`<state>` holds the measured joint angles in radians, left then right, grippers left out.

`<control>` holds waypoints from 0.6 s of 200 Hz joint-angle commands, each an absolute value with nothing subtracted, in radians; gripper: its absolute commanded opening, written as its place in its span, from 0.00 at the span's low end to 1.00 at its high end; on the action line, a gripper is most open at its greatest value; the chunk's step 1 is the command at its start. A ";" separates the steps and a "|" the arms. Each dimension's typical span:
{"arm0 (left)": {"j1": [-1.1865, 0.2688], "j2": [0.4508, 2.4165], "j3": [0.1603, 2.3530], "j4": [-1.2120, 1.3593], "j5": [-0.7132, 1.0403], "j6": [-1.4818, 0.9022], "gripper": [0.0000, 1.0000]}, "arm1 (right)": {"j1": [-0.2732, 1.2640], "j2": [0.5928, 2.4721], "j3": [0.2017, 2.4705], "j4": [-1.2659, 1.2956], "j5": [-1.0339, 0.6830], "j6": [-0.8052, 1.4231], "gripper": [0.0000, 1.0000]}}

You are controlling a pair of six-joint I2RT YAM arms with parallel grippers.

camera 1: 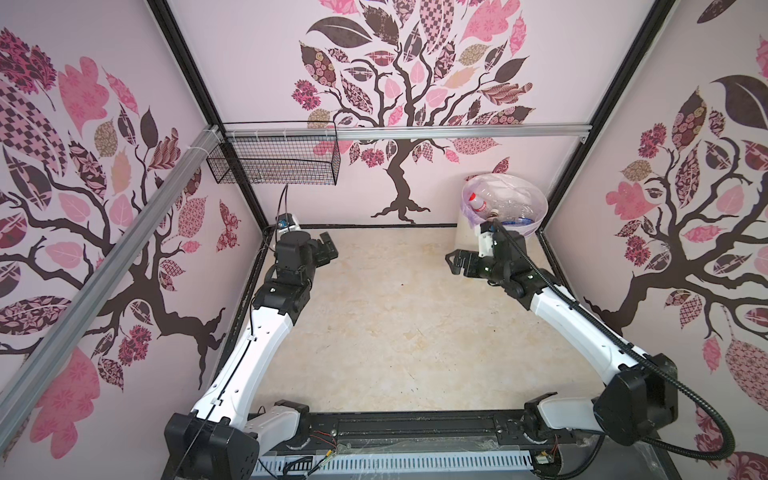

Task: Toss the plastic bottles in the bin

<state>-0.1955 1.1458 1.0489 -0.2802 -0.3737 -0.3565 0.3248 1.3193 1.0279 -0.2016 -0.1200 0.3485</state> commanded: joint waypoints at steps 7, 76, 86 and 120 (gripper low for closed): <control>-0.183 1.078 0.803 -0.033 -0.551 -0.167 0.98 | 0.315 1.221 0.848 -0.026 0.037 0.322 0.99; -0.134 1.418 0.684 0.061 -0.602 -0.199 0.98 | 0.313 1.149 0.515 0.249 0.435 0.101 1.00; -0.135 1.486 0.692 0.070 -0.638 -0.208 0.98 | 0.313 1.136 0.468 0.344 0.466 0.055 1.00; -0.124 1.528 0.624 0.371 -0.507 -0.107 0.98 | 0.284 1.157 0.317 0.658 0.549 0.048 1.00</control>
